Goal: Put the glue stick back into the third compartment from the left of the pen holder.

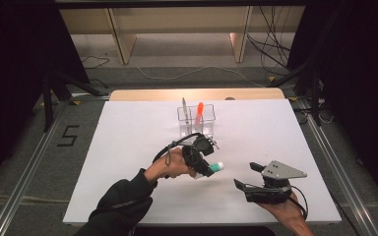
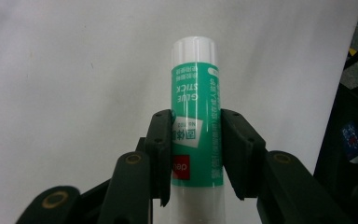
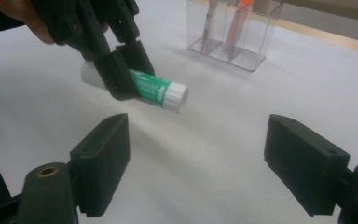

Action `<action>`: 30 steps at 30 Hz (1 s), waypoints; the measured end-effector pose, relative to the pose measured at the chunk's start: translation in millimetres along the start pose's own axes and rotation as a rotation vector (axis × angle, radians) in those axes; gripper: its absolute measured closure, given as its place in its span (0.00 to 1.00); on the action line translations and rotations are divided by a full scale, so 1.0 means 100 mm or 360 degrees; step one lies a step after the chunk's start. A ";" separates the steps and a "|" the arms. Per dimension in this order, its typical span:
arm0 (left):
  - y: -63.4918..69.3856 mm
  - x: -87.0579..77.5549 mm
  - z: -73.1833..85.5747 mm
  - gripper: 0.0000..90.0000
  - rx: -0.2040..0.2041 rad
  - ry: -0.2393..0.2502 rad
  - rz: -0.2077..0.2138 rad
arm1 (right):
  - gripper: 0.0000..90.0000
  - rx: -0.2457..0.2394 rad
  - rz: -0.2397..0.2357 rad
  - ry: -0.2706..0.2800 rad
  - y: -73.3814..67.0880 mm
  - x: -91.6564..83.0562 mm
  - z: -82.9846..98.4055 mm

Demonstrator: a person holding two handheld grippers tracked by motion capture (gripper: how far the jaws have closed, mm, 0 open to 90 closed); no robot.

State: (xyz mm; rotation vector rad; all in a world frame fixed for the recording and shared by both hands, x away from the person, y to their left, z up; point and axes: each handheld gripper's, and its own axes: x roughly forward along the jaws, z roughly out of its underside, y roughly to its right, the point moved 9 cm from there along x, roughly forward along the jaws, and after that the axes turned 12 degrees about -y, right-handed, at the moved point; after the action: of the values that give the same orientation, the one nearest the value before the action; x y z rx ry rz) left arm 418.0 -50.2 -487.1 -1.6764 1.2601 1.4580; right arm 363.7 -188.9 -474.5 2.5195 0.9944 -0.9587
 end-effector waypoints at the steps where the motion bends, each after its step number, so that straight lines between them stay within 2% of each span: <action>1: 0.00 -0.01 0.01 0.73 0.0002 -0.0004 0.0007 | 0.26 0.0000 0.0000 0.0000 0.00 0.00 0.00; 10: 0.04 -0.09 0.07 0.73 0.0052 -0.0050 0.0028 | 0.26 -0.0123 0.0020 -0.0037 -0.12 0.08 -0.02; 14: 0.05 -0.10 0.09 0.73 0.0067 -0.0059 0.0040 | 0.26 -0.0153 0.0029 -0.0041 -0.16 0.10 -0.03; 22: 0.09 -0.10 0.12 0.73 0.0076 -0.0079 0.0051 | 0.26 -0.0313 0.0090 -0.0079 -0.27 0.19 -0.07; 24: 0.10 -0.09 0.13 0.73 0.0089 -0.0093 0.0049 | 0.26 -0.0330 0.0094 -0.0088 -0.29 0.20 -0.07; 25: 0.11 -0.09 0.14 0.73 0.0091 -0.0095 0.0052 | 0.26 -0.0367 0.0098 -0.0094 -0.32 0.22 -0.08; 26: 0.11 -0.09 0.14 0.73 0.0094 -0.0105 0.0056 | 0.26 -0.0367 0.0098 -0.0094 -0.32 0.22 -0.08; 30: 0.12 -0.09 0.16 0.73 0.0098 -0.0122 0.0054 | 0.26 -0.0458 0.0142 -0.0124 -0.39 0.29 -0.10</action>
State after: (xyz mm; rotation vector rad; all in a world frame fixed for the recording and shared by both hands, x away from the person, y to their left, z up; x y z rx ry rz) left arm 401.3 -38.6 -480.3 -1.5516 1.2842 1.4743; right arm 357.6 -141.9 -486.7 2.2518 0.9158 -0.8162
